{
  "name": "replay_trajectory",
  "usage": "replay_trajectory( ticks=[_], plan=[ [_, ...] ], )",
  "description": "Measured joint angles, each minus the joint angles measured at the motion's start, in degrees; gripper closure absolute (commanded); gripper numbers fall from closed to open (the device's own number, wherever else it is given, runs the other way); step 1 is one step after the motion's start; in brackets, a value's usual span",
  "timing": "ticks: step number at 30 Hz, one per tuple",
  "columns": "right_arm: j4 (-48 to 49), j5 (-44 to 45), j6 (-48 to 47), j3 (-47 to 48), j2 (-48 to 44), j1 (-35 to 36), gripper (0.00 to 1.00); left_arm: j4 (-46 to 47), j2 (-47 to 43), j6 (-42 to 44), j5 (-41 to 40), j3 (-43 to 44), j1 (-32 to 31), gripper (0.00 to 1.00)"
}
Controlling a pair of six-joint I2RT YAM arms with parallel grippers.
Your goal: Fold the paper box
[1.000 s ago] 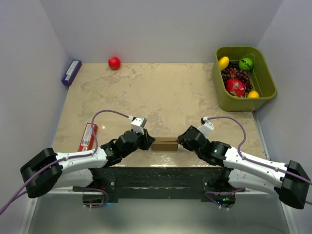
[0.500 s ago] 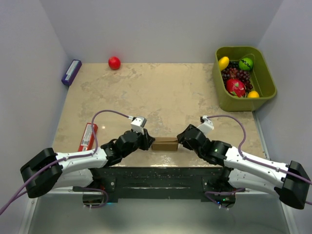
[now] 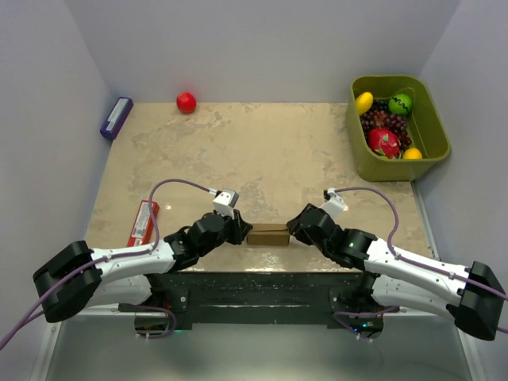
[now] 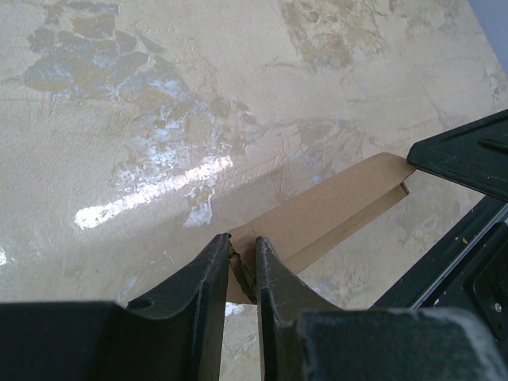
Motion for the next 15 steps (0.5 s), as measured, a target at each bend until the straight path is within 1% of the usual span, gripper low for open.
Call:
replay_trajectory(
  ticks=[15],
  plan=[
    [2.05, -0.9, 0.52, -1.36, 0.55, 0.0, 0.83, 0.0, 0.0, 0.0, 0.0, 0.0, 0.0, 0.84]
  ],
)
